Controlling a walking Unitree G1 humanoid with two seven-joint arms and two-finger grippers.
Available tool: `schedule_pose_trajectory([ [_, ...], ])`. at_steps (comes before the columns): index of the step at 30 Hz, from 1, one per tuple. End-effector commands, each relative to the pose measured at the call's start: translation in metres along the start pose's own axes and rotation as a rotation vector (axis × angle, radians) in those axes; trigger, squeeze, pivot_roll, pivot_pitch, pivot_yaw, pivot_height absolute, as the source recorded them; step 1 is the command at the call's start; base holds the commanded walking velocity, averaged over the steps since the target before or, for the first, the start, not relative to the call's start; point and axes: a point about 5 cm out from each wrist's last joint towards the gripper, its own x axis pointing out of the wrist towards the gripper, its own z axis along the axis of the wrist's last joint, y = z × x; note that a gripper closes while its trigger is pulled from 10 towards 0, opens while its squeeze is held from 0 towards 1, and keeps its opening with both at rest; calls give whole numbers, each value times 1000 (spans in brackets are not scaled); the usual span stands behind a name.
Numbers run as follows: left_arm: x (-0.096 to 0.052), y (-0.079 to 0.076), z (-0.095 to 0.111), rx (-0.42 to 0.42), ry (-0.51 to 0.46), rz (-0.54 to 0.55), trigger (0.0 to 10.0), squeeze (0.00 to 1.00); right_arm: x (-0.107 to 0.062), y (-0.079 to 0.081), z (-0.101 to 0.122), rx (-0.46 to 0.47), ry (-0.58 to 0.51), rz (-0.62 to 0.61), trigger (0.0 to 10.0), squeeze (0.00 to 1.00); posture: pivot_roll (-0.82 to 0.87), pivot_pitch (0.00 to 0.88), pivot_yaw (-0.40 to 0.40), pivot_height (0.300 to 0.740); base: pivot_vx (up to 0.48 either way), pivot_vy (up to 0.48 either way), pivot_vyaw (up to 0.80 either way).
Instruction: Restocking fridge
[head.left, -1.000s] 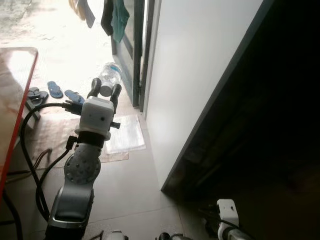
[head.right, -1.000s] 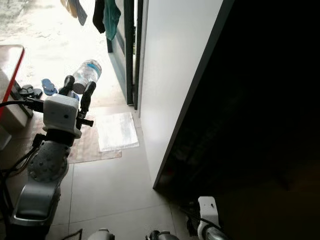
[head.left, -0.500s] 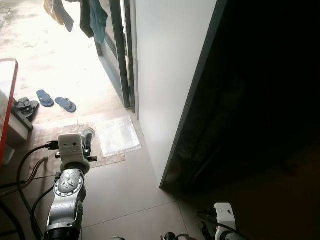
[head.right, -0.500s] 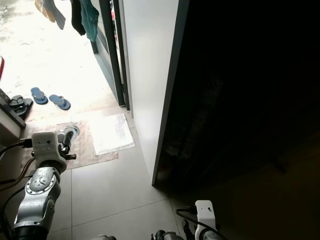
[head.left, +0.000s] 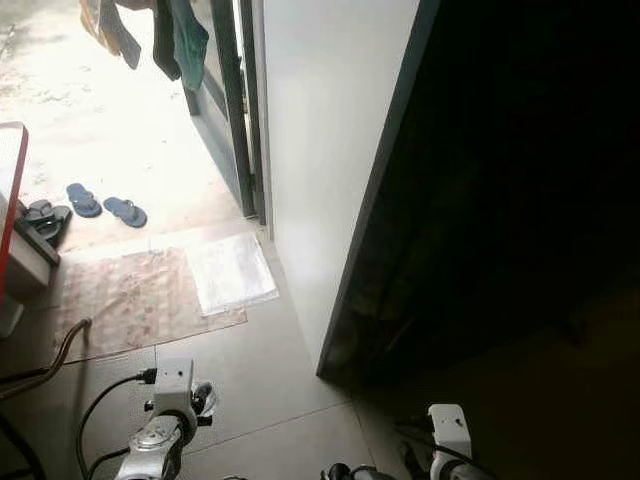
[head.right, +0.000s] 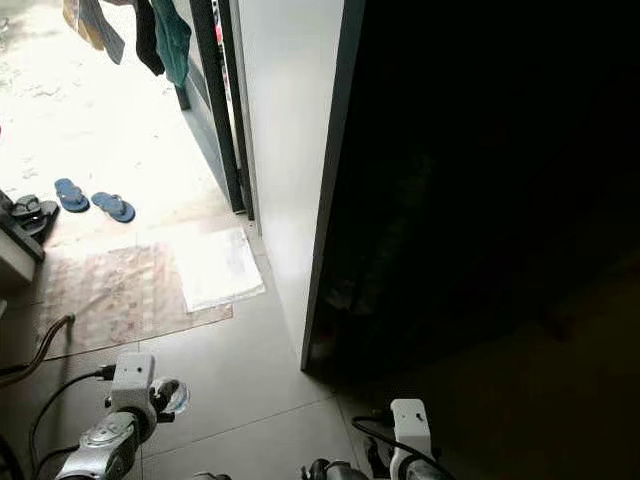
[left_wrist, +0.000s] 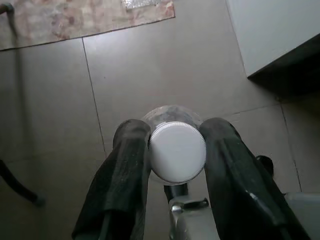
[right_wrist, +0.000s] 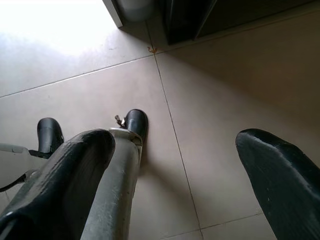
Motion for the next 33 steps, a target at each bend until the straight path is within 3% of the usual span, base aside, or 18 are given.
schedule_pose_trajectory([
  [1, -3, -2, -14, 5, 34, -6, 10000, 0, -2, -3, -9, 27, 25, -17, 10000, 0, 29, 221, -84, 740, 0, 0, 0],
  [7, -5, -2, -28, 19, 81, 3, 10000, 0, -2, -3, -11, 31, 34, -20, 10000, 0, 25, 214, -82, 740, 0, 0, 0],
  [33, -12, -2, -52, 52, 154, 12, 10000, 0, -3, -4, -15, 13, 47, -13, 10000, 0, 7, 167, -69, 740, 0, 0, -788],
])
